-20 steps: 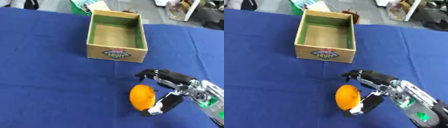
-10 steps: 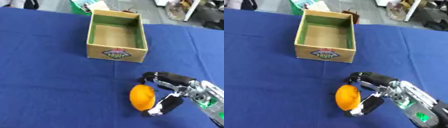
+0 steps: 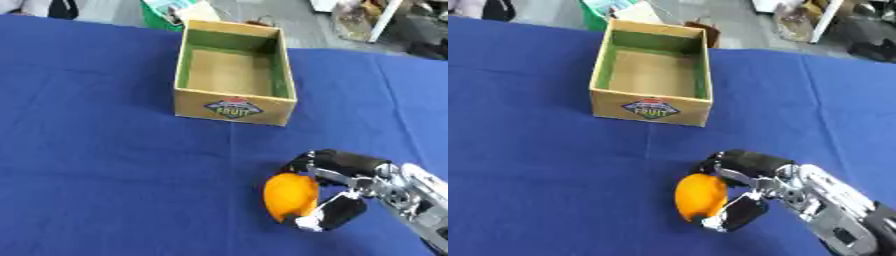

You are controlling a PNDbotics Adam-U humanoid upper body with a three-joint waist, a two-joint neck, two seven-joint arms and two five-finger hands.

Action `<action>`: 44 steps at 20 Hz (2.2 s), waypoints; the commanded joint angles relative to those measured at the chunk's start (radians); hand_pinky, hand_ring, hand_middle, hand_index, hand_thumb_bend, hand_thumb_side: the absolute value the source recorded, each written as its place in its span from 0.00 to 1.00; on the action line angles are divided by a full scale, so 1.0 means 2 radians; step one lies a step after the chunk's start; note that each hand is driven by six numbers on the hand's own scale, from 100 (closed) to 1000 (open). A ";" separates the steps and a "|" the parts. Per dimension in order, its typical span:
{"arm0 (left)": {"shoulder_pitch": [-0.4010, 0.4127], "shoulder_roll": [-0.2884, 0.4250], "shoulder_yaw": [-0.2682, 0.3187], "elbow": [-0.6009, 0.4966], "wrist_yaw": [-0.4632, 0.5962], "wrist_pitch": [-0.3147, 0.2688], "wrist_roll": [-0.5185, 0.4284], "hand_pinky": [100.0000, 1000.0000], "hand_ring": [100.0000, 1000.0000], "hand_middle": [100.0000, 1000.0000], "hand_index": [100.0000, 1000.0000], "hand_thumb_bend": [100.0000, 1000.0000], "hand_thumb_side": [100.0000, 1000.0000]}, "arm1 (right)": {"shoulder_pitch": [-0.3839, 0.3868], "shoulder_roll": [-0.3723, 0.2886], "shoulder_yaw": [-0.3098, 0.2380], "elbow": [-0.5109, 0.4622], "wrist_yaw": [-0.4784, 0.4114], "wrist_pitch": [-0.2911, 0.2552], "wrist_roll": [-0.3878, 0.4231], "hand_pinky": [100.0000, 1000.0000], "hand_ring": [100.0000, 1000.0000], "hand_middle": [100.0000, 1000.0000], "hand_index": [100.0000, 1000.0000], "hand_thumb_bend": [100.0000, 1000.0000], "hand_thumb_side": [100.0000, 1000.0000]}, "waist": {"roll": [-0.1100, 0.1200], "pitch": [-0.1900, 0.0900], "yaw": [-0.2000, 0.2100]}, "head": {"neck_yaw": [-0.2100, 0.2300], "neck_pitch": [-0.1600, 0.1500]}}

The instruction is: Pick up objects on the table and place them in the box.

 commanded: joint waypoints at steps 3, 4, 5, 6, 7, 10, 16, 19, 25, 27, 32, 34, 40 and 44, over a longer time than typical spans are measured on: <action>-0.004 0.005 0.001 -0.011 0.003 -0.001 -0.002 0.41 0.32 0.35 0.62 0.00 0.79 | -0.007 -0.012 -0.007 -0.010 -0.030 -0.005 -0.017 0.75 0.78 0.52 0.74 0.10 0.56 | 0.003 -0.006 0.000 | 0.000 -0.006; -0.005 0.005 0.001 -0.011 0.003 -0.001 -0.002 0.41 0.32 0.35 0.62 0.00 0.79 | -0.008 -0.012 -0.008 -0.010 -0.038 -0.004 -0.023 0.74 0.77 0.50 0.72 0.06 0.55 | 0.003 -0.006 0.000 | 0.001 -0.006; -0.005 0.005 0.000 -0.011 0.003 -0.001 -0.002 0.41 0.32 0.35 0.62 0.00 0.79 | -0.009 -0.012 -0.009 -0.010 -0.045 -0.002 -0.028 0.72 0.76 0.47 0.69 0.00 0.53 | 0.003 -0.006 0.000 | 0.001 -0.007; -0.005 0.005 0.001 -0.011 0.003 -0.001 -0.002 0.41 0.32 0.35 0.62 0.00 0.79 | -0.010 -0.011 -0.011 -0.010 -0.052 -0.002 -0.036 0.71 0.75 0.45 0.67 0.00 0.51 | 0.003 -0.006 0.000 | 0.001 -0.007; -0.005 0.005 0.001 -0.011 0.003 -0.001 -0.002 0.41 0.32 0.35 0.62 0.00 0.79 | -0.011 -0.011 -0.013 -0.010 -0.059 -0.001 -0.042 0.70 0.73 0.43 0.65 0.00 0.49 | 0.003 -0.006 0.000 | 0.001 -0.007; -0.005 0.005 0.001 -0.011 0.003 -0.001 -0.002 0.41 0.32 0.35 0.62 0.00 0.79 | -0.017 -0.010 -0.022 -0.010 -0.080 -0.001 -0.063 0.67 0.70 0.40 0.62 0.00 0.43 | 0.002 -0.006 -0.001 | 0.002 -0.007; -0.005 0.006 0.001 -0.011 0.004 -0.001 -0.001 0.41 0.32 0.35 0.62 0.00 0.79 | -0.040 -0.012 -0.048 -0.010 -0.111 0.017 -0.124 0.61 0.65 0.34 0.54 0.00 0.51 | 0.003 -0.007 -0.001 | 0.003 -0.009; -0.005 0.006 0.000 -0.011 0.004 0.000 -0.001 0.41 0.32 0.35 0.62 0.00 0.79 | -0.064 -0.014 -0.055 -0.010 -0.109 0.031 -0.152 0.60 0.64 0.32 0.52 0.00 0.50 | 0.004 -0.008 -0.001 | 0.002 -0.009; -0.003 0.006 0.000 -0.011 0.004 0.000 0.000 0.41 0.32 0.35 0.62 0.00 0.79 | -0.140 -0.017 -0.071 -0.010 -0.085 0.053 -0.172 0.62 0.66 0.33 0.52 0.00 0.52 | 0.006 -0.010 0.000 | -0.001 -0.008; -0.002 0.006 -0.001 -0.011 0.005 0.000 -0.001 0.41 0.32 0.35 0.62 0.00 0.79 | -0.174 -0.020 -0.075 -0.010 -0.062 0.068 -0.170 0.62 0.66 0.33 0.51 0.00 0.53 | 0.008 -0.011 0.002 | -0.003 -0.006; 0.000 0.005 -0.003 -0.011 0.006 -0.001 -0.002 0.41 0.32 0.35 0.62 0.00 0.79 | -0.254 -0.016 -0.073 -0.010 -0.019 0.117 -0.129 0.62 0.66 0.34 0.51 0.00 0.54 | 0.011 -0.013 0.006 | -0.010 -0.005; 0.002 0.005 -0.003 -0.011 0.006 -0.001 -0.003 0.41 0.32 0.35 0.62 0.00 0.78 | -0.281 -0.014 -0.068 -0.010 -0.005 0.144 -0.101 0.62 0.66 0.34 0.50 0.00 0.52 | 0.011 -0.013 0.008 | -0.011 -0.003; 0.004 0.006 -0.005 -0.011 0.006 -0.001 -0.006 0.41 0.31 0.35 0.62 0.00 0.79 | -0.362 0.004 -0.054 0.055 0.034 0.185 -0.059 0.63 0.67 0.34 0.51 0.00 0.52 | 0.009 -0.011 0.010 | -0.017 -0.003; 0.004 0.005 -0.006 -0.011 0.007 -0.001 -0.010 0.41 0.31 0.35 0.62 0.00 0.79 | -0.407 0.034 -0.046 0.132 0.056 0.187 -0.065 0.63 0.67 0.34 0.51 0.00 0.53 | 0.008 -0.009 0.011 | -0.024 -0.001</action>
